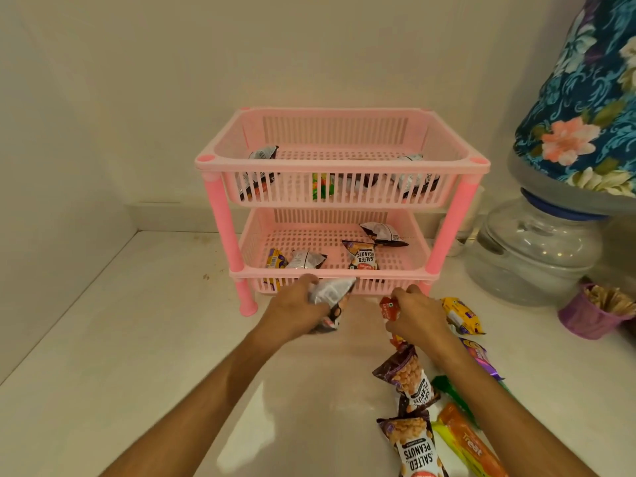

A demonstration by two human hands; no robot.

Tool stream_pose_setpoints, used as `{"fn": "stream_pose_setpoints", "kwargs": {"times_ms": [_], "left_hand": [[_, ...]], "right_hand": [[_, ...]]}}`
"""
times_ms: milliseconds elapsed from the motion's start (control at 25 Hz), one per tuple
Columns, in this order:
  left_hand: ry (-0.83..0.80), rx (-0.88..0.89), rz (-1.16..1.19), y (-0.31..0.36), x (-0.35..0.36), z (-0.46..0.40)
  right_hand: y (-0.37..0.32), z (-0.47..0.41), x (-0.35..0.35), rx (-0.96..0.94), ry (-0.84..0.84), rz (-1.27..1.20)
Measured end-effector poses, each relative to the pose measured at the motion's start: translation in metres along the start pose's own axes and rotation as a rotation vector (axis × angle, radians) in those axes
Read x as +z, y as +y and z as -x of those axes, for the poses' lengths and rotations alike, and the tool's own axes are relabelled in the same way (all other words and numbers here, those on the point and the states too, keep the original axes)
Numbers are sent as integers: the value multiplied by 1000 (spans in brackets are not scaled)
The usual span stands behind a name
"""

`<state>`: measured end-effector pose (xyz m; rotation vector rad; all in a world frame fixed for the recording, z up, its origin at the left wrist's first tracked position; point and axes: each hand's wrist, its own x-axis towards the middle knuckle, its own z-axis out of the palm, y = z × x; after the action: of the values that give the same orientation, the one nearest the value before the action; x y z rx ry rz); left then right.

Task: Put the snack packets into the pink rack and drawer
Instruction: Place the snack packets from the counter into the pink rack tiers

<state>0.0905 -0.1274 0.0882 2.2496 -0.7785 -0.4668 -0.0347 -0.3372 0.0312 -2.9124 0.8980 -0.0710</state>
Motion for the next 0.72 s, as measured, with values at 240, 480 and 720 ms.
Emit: {"fn": "stream_pose_setpoints", "kwargs": {"times_ms": [240,480,720], "left_hand": [[204,-11,67,20,-7,-74],[206,-15,-9,34,7,-125],[166,-155,-36,30,22,-155]], "right_hand": [[-10,-18,-47,-102,85,-164],[-16,-55,-74,-99,235,-230],[-14,-90,-66,-71,297,-173]]}}
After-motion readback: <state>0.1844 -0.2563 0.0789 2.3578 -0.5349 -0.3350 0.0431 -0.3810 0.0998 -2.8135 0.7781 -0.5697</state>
